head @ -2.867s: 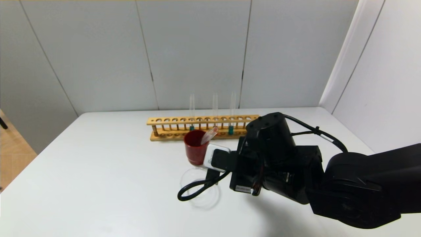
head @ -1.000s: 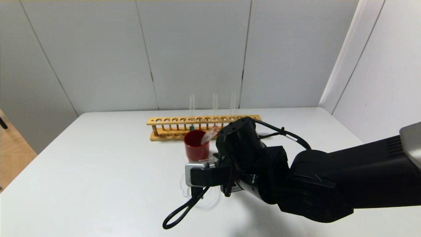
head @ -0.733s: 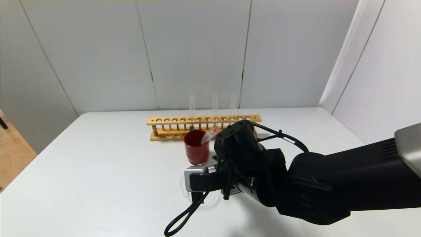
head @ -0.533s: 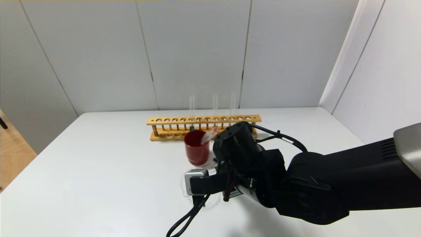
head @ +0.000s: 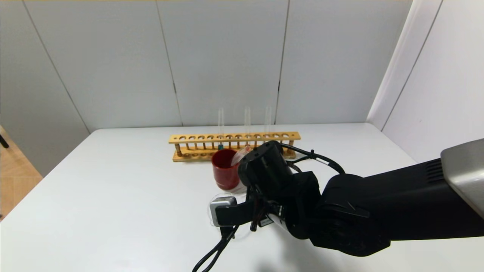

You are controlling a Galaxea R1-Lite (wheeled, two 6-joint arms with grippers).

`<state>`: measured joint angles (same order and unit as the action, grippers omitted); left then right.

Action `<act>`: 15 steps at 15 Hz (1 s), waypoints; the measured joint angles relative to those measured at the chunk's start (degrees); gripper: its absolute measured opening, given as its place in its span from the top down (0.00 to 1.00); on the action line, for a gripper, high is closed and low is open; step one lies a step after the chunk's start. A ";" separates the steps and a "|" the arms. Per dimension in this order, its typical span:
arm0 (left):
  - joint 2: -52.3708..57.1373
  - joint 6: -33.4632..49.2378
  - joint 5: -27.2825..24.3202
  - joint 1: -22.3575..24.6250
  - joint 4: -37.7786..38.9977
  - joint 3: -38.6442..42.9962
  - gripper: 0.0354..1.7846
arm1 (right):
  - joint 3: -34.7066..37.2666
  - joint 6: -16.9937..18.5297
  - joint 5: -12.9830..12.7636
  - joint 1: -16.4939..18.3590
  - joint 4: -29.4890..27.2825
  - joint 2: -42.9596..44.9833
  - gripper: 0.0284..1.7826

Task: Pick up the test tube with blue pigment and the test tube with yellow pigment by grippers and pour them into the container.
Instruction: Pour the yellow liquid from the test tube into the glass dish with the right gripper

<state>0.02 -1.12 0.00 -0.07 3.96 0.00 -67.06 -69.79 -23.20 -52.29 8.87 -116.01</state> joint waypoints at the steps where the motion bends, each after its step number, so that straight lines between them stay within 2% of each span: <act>1: 0.00 0.00 0.00 -0.02 0.00 0.00 0.04 | 0.00 -0.16 -0.11 0.02 -1.27 -0.01 0.86; 4: 0.00 -0.02 0.00 -0.02 0.00 0.00 0.04 | -0.38 -2.01 -0.23 -0.06 -2.18 -0.09 0.86; 8: 0.00 -0.02 0.00 -0.02 0.00 0.00 0.04 | -2.04 -3.96 -1.79 -0.28 -3.01 -0.37 0.86; 12: 0.00 0.00 0.00 0.00 0.00 0.00 0.04 | -4.83 -4.82 -3.29 -1.05 -6.70 -0.87 0.86; 15: 0.00 0.00 0.00 0.00 0.00 0.00 0.04 | -6.21 -7.30 -5.02 -1.73 -6.92 -1.48 0.86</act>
<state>0.02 -1.12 0.00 -0.07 3.96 0.00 -73.27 -77.09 -28.22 -54.02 1.95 -117.48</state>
